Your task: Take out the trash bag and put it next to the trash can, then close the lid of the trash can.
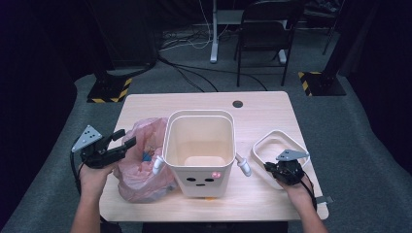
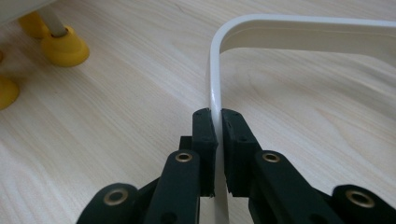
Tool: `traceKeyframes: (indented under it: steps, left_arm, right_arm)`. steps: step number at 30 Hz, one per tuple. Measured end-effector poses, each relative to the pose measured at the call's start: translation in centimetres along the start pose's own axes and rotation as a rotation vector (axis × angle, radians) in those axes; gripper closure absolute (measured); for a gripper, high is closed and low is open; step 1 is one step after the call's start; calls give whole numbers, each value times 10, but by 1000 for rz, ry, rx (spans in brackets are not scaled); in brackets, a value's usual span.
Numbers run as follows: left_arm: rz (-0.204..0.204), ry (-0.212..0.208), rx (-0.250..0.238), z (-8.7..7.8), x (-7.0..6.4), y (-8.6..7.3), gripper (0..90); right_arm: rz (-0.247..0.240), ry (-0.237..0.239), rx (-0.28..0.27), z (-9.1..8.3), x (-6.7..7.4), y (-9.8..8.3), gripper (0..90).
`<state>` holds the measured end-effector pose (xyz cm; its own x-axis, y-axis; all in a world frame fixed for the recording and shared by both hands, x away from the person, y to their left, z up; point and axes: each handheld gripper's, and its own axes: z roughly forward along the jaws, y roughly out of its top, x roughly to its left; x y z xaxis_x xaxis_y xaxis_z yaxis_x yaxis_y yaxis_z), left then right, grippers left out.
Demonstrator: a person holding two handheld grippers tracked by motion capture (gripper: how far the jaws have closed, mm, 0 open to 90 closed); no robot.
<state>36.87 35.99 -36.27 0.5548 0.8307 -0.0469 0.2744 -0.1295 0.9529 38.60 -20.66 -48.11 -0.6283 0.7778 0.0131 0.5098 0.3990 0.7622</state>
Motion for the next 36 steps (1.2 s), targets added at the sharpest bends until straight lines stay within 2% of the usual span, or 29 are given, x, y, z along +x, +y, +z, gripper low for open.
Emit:
traceKeyframes:
  steps: [9,24,36]
  left_arm:
    - [5,1,2,0,-1,0,424]
    - [9,-1,4,0,-2,0,424]
    - [7,-9,3,-1,-4,3,423]
  right_arm:
    - [-12,19,-46,-14,3,6,843]
    - [-25,42,-73,-29,7,15,843]
    - [-51,70,-118,-50,13,33,843]
